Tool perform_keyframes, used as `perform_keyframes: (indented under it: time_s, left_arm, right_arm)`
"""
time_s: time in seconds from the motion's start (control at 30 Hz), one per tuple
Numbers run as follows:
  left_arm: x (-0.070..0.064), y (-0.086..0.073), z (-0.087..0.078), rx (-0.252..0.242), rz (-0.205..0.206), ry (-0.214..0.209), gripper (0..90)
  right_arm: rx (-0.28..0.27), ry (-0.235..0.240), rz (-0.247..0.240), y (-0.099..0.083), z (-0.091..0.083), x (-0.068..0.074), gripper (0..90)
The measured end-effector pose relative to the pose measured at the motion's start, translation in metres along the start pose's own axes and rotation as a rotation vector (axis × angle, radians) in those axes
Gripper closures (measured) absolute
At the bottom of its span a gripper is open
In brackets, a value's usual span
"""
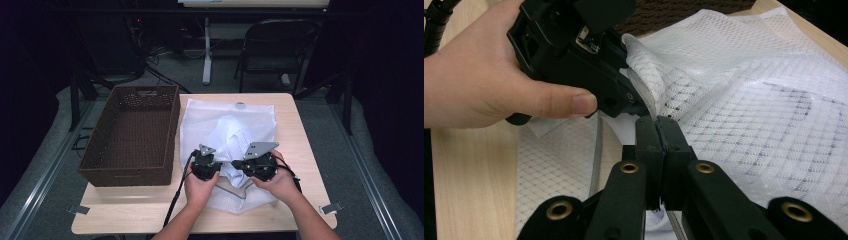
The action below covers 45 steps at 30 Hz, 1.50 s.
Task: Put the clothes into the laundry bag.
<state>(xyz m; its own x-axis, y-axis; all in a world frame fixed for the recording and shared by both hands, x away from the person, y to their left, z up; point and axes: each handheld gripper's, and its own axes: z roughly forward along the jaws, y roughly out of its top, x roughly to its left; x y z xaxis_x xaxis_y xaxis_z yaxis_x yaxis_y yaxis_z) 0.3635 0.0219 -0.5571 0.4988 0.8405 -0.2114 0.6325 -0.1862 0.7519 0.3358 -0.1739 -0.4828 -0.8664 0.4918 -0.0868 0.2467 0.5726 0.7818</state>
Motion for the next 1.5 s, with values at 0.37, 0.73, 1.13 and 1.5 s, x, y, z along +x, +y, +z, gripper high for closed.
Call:
perform_keyframes:
  time_s: [0.37, 0.73, 1.13, 1.5]
  left_arm:
    - [0.000, -0.005, -0.009, -0.004, 0.011, -0.055, 52.8]
    - [0.000, -0.015, -0.029, 0.013, 0.044, -0.085, 46.0]
    - [-0.002, -0.025, -0.009, 0.049, 0.057, -0.085, 49.8]
    - [0.001, -0.031, -0.001, 0.050, 0.065, -0.053, 74.3]
  right_arm:
    - [0.008, -0.012, 0.004, -0.002, 0.001, -0.002, 89.2]
    - [0.010, -0.020, 0.004, -0.002, 0.001, -0.002, 89.1]
    - [0.013, -0.015, 0.001, -0.001, 0.002, -0.001, 89.1]
    - [0.016, -0.012, -0.006, 0.000, 0.004, 0.001, 89.2]
